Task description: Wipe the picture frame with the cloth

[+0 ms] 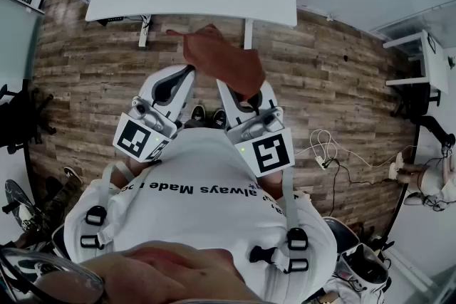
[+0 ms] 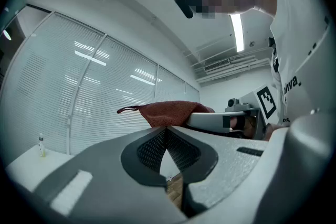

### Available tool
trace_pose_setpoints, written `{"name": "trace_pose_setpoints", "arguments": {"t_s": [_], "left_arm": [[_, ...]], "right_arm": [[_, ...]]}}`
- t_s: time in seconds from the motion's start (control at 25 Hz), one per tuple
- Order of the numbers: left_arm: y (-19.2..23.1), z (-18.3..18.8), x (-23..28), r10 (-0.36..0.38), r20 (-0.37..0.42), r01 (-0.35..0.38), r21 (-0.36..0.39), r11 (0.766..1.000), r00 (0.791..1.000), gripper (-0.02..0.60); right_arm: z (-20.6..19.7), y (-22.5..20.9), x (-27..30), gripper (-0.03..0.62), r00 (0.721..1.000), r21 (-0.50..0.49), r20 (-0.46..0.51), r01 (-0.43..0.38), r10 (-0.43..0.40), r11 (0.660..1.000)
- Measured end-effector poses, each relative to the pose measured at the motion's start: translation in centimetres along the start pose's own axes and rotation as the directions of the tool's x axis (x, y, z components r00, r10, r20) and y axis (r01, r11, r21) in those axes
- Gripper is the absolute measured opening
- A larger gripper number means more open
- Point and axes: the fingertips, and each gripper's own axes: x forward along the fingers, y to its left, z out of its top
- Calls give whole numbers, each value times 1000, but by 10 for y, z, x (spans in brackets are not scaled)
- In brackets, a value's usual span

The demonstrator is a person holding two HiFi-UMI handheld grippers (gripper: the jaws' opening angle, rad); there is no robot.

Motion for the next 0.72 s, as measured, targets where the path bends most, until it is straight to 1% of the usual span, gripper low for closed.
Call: {"name": "trace_pose_setpoints", "arguments": {"t_s": [0.16,0.36,0.72], "left_arm": [[5,-1,-9,0,-1,0,-5,1000,1000,2],[29,0,-15,4,3,-4,-10,1000,1000,2],[67,2,-28,-6,7,6,-11,1000,1000,2]], "right_arm": [[0,9,6,20,1000,-5,-2,-1,1,1000],[3,17,30,20,999,13,21,-24,24,1000],[-1,29,69,20,1000,2,2,-1,1,1000]]}}
